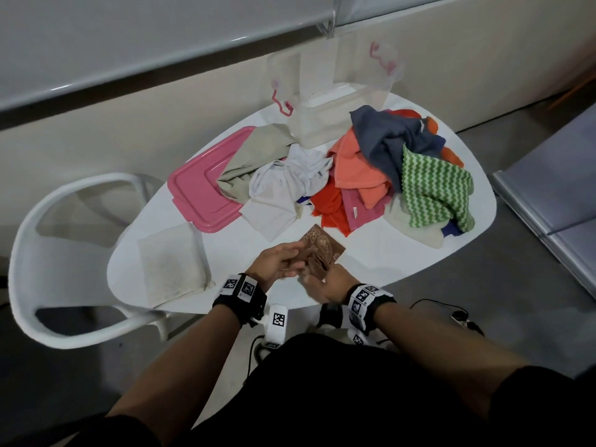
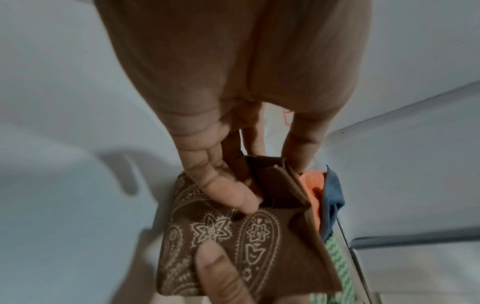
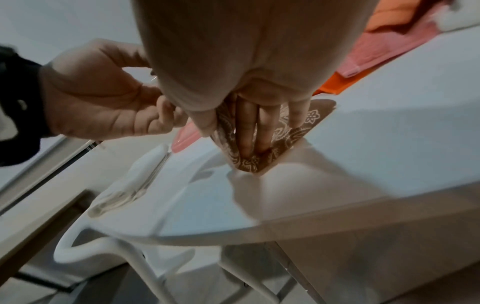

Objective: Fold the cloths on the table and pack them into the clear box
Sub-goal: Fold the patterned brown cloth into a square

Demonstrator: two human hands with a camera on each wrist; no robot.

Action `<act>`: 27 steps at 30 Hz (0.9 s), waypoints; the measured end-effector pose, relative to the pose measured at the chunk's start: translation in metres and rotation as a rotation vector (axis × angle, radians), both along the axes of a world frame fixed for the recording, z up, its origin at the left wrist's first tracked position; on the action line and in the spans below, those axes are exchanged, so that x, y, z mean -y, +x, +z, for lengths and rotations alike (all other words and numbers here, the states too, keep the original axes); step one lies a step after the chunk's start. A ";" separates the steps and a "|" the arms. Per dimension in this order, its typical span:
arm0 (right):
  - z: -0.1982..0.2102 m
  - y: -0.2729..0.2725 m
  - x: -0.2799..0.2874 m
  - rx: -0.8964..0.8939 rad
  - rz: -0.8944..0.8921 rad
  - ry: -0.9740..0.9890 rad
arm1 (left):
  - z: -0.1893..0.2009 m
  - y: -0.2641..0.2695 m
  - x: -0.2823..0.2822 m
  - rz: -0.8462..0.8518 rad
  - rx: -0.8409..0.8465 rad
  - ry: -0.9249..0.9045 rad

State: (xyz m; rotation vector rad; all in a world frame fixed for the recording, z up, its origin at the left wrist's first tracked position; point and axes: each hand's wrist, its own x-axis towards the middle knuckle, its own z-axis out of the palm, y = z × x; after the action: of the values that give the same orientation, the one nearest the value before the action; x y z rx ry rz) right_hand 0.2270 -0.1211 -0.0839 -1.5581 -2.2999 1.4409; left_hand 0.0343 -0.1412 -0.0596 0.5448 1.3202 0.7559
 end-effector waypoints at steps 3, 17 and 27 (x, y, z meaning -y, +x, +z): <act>-0.004 0.013 -0.013 0.142 -0.062 -0.100 | 0.004 0.009 -0.013 -0.120 -0.209 0.049; -0.011 0.036 -0.058 0.180 -0.225 -0.234 | -0.050 0.034 -0.030 -0.413 -0.848 0.064; -0.016 0.040 -0.069 0.197 -0.253 -0.281 | -0.063 0.042 -0.030 -0.415 -0.920 0.096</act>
State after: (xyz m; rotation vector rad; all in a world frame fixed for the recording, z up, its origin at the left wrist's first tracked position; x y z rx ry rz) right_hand 0.2671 -0.0522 -0.1002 -2.0659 -1.9582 1.6639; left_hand 0.0760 -0.1108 -0.1226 1.2933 1.9150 0.1971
